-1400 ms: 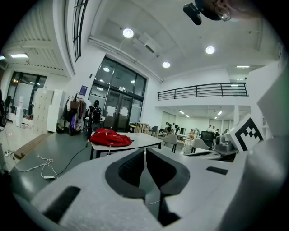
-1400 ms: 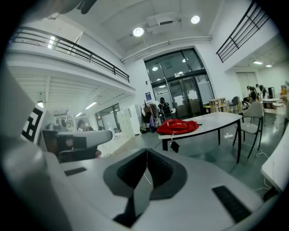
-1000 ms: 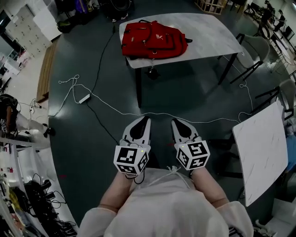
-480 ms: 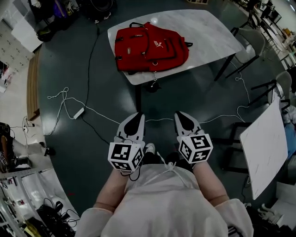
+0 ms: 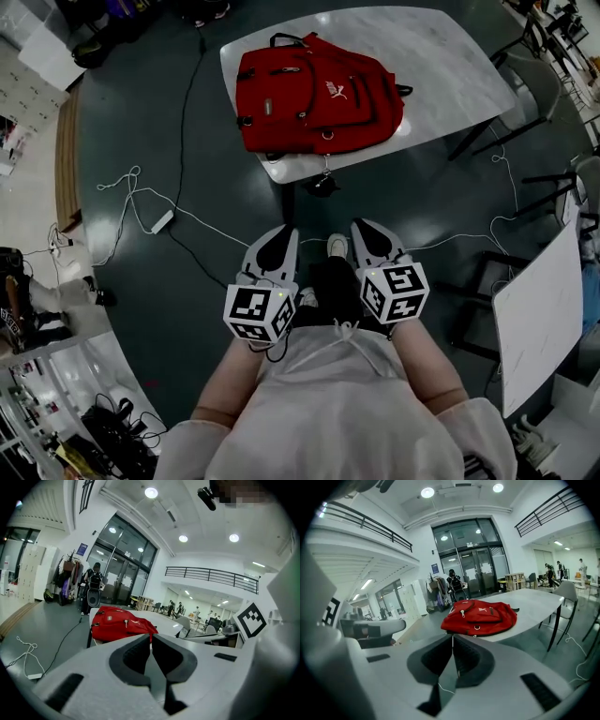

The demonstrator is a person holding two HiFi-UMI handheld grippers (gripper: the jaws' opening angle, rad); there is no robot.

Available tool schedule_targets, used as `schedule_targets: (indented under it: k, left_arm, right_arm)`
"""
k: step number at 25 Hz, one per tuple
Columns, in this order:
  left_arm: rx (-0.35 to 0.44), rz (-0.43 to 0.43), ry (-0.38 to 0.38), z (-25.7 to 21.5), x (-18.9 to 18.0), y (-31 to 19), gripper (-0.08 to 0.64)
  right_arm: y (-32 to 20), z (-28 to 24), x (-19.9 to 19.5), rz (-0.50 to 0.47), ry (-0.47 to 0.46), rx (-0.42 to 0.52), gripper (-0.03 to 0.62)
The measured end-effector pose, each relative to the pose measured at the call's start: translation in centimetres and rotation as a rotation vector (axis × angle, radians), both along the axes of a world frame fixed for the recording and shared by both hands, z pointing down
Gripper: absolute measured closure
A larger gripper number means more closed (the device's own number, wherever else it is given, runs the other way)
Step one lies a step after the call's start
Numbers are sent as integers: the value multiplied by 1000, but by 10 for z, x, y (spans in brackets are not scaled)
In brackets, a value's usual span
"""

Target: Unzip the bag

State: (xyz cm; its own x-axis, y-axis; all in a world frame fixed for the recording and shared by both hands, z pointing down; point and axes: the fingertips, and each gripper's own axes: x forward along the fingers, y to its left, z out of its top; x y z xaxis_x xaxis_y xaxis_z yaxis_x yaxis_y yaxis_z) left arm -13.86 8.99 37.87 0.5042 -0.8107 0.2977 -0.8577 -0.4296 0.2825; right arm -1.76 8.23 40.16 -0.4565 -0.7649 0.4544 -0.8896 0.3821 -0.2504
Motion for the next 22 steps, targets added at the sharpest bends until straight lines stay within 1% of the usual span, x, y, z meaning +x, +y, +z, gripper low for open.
schedule_targets:
  k: [5, 9, 14, 16, 19, 22]
  left_arm:
    - [-44, -53, -35, 22, 4, -59, 529]
    - [-100, -103, -25, 44, 11, -106, 529]
    - [-153, -155, -24, 65, 23, -145, 529]
    - [-167, -167, -38, 75, 26, -155, 529]
    - [-179, -164, -59, 90, 31, -165, 529]
    - [-168, -114, -61, 104, 36, -171, 529]
  right_arm:
    - [-61, 20, 0, -76, 5, -40, 563]
    - [-107, 44, 4, -131, 9, -104, 563]
    - [-144, 63, 7, -199, -24, -185, 563]
    - [-153, 72, 5, -238, -9, -206, 563]
    - [-162, 93, 0, -283, 26, -248, 563]
    - [-162, 113, -10, -315, 28, -310, 563]
